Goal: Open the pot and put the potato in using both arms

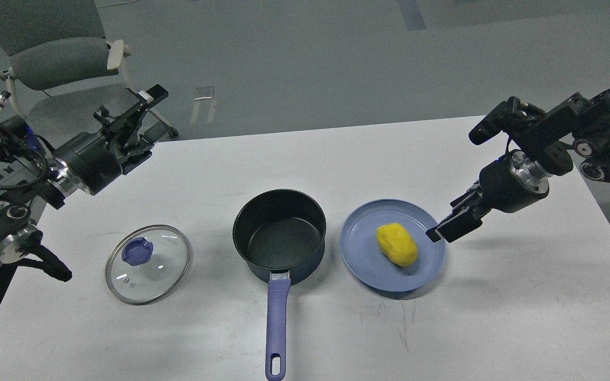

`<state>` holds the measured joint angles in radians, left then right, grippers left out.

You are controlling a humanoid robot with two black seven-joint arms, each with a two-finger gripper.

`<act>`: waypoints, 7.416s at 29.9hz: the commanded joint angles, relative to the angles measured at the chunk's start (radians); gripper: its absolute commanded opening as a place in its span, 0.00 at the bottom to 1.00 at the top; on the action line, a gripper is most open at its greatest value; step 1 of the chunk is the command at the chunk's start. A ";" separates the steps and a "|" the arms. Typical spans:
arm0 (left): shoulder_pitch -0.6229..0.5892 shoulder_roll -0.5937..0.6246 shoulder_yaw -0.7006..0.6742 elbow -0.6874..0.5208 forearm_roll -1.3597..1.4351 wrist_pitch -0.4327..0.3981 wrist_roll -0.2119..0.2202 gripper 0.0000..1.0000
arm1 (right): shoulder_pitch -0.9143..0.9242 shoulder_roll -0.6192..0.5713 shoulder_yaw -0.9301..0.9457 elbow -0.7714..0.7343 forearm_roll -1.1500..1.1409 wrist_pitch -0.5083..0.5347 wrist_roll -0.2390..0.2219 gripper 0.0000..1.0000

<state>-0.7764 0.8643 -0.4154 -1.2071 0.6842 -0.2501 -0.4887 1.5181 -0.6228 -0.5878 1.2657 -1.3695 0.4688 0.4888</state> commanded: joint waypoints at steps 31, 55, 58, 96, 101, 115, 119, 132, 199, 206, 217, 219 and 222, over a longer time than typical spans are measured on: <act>0.008 0.002 -0.013 -0.011 0.000 0.000 0.000 0.97 | -0.075 0.314 -0.027 -0.270 0.145 0.010 0.000 1.00; 0.009 0.005 -0.025 -0.023 0.000 0.000 0.000 0.97 | -0.127 0.347 -0.027 -0.321 0.145 0.007 0.000 0.96; 0.009 0.007 -0.025 -0.025 0.000 0.000 0.000 0.97 | -0.127 0.351 -0.027 -0.322 0.145 0.007 0.000 0.94; 0.011 0.009 -0.039 -0.040 -0.002 0.000 0.000 0.97 | 0.139 0.506 -0.007 -0.275 0.337 -0.044 0.000 0.36; 0.011 0.009 -0.046 -0.045 -0.002 0.000 0.000 0.97 | 0.117 0.601 -0.017 -0.334 0.379 -0.062 0.000 0.37; 0.014 0.016 -0.051 -0.045 -0.002 0.000 0.000 0.97 | 0.010 0.623 -0.067 -0.479 0.460 -0.113 0.000 0.39; 0.016 0.018 -0.051 -0.045 -0.002 0.000 0.000 0.97 | 0.011 0.623 -0.066 -0.479 0.518 -0.116 0.000 0.39; 0.017 0.027 -0.051 -0.051 -0.002 0.000 0.000 0.97 | -0.002 0.623 -0.066 -0.468 0.558 -0.113 0.000 0.46; 0.026 0.006 -0.052 -0.108 0.048 -0.055 0.000 0.97 | -0.584 -0.044 0.695 -0.304 1.180 -0.113 0.000 0.97; 0.057 -0.025 -0.074 -0.083 0.005 -0.054 0.000 0.97 | -0.717 -0.038 0.853 -0.304 1.271 -0.107 0.000 0.97; 0.094 -0.056 -0.114 -0.040 -0.120 -0.057 0.000 0.97 | -0.782 -0.032 0.865 -0.296 1.271 -0.098 0.000 1.00; 0.100 -0.059 -0.115 -0.040 -0.120 -0.057 0.000 0.97 | -0.782 -0.025 0.865 -0.293 1.271 -0.096 0.000 1.00; 0.100 -0.064 -0.115 -0.040 -0.120 -0.057 0.000 0.97 | -0.782 -0.023 0.865 -0.293 1.271 -0.096 0.000 1.00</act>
<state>-0.6779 0.8056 -0.5302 -1.2471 0.5646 -0.3067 -0.4887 0.7366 -0.6481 0.2786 0.9719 -0.0978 0.3723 0.4886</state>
